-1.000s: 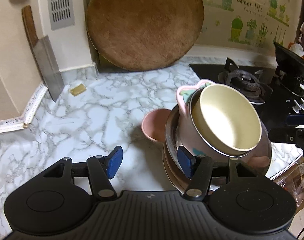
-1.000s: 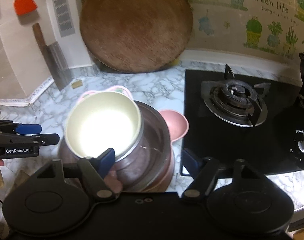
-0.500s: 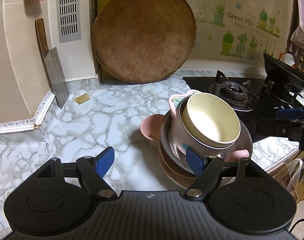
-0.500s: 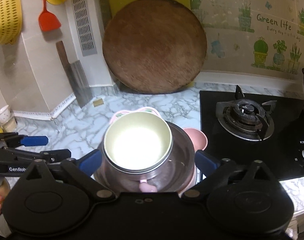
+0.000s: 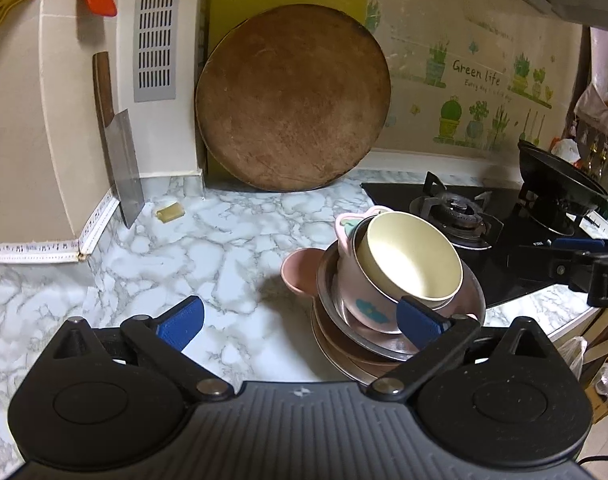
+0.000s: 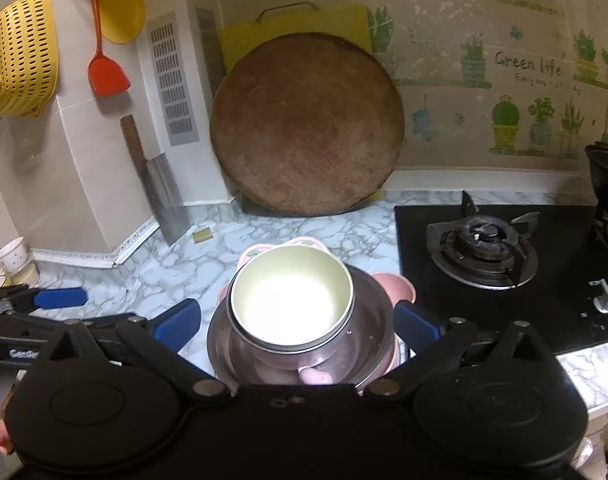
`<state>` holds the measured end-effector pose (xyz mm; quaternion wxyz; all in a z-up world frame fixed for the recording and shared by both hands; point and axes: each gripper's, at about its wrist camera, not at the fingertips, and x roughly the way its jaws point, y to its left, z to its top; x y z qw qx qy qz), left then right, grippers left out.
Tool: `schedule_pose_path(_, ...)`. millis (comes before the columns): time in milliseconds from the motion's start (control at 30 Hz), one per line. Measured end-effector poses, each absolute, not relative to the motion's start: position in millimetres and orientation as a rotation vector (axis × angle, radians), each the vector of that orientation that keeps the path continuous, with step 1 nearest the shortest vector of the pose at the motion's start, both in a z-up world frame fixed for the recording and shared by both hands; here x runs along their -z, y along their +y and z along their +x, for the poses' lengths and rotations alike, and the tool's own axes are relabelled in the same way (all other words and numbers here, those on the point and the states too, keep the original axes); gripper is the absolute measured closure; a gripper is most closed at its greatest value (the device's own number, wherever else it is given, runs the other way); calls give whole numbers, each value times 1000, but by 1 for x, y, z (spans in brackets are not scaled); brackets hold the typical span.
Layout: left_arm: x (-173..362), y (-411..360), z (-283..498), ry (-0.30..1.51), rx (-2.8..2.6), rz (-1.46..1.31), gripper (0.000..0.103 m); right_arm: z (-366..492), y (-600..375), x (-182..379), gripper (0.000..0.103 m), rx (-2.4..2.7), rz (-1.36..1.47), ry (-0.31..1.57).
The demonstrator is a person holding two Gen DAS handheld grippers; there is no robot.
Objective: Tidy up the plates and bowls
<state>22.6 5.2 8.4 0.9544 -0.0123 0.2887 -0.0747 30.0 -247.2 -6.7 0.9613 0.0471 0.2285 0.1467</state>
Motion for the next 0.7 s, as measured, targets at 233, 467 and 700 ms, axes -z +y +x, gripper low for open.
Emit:
schedule_pose_path(233,-11,2,20,596,120,-47,0,30,-247,12,0,-306,95,466)
schedule_pose_path(467,-10,-13,23,609,51,-66,0,38,-256,12,0,-335,65,464)
schedule_pose_path(700,-11,-31,20,632,14,-91,0,39,-268,13,0,-370,54,466)
